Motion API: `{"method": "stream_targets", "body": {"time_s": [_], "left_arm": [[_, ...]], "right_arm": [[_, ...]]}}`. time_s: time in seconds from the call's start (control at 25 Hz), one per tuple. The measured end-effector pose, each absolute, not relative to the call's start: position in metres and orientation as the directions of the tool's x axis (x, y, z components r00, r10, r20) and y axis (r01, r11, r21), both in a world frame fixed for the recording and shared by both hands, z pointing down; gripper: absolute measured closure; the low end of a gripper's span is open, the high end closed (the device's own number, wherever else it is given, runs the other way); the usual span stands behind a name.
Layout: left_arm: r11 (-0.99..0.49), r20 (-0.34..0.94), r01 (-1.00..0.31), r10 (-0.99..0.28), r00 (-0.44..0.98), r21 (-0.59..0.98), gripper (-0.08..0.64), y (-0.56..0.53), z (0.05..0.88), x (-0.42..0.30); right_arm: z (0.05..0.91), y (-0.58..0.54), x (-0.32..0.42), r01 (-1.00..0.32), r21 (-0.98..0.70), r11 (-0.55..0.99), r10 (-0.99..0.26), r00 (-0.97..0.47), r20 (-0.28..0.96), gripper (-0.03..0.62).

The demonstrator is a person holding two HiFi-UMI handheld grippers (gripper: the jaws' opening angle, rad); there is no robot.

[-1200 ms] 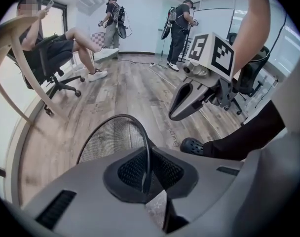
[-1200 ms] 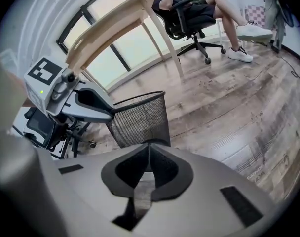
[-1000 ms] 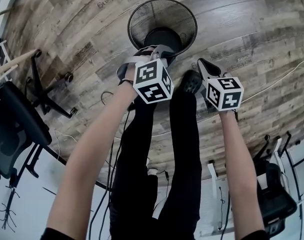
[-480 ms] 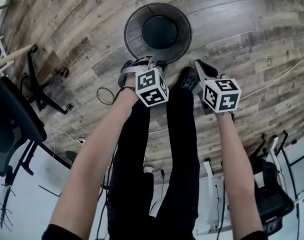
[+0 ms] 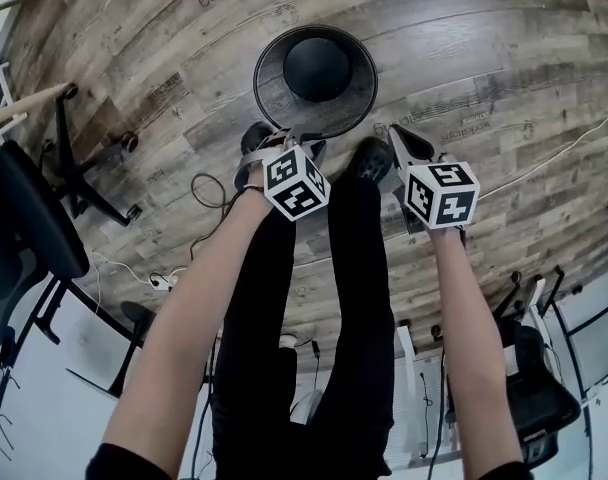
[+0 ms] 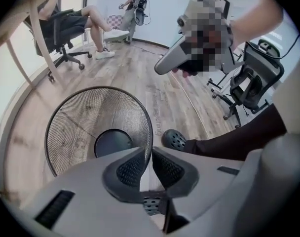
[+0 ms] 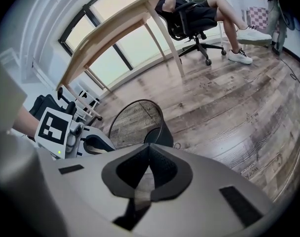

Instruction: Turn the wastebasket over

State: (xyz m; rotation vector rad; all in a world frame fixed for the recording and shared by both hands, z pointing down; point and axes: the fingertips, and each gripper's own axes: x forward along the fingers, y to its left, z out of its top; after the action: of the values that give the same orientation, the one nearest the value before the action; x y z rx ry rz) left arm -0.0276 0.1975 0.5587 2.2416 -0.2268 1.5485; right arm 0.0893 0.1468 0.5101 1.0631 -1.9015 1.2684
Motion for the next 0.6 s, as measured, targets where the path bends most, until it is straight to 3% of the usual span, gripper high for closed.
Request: {"method": "stream_targets", "body": {"time_s": [0.24, 0.6], "left_arm": [[-0.889, 0.915, -0.401, 0.047, 0.4, 0.221, 0.509, 0.185, 0.498, -0.037], [-0.839, 0.847, -0.511, -0.126, 0.517, 0.187, 0.543, 0.142, 0.327, -0.038]], "right_arm": [[0.451, 0.136, 0.085, -0.87, -0.436, 0.228, -0.307, -0.49, 0.816, 0.56], [0.303, 0.112, 0.068, -0.86, -0.413, 0.3, -0.391, -0.505, 0.769, 0.56]]}}
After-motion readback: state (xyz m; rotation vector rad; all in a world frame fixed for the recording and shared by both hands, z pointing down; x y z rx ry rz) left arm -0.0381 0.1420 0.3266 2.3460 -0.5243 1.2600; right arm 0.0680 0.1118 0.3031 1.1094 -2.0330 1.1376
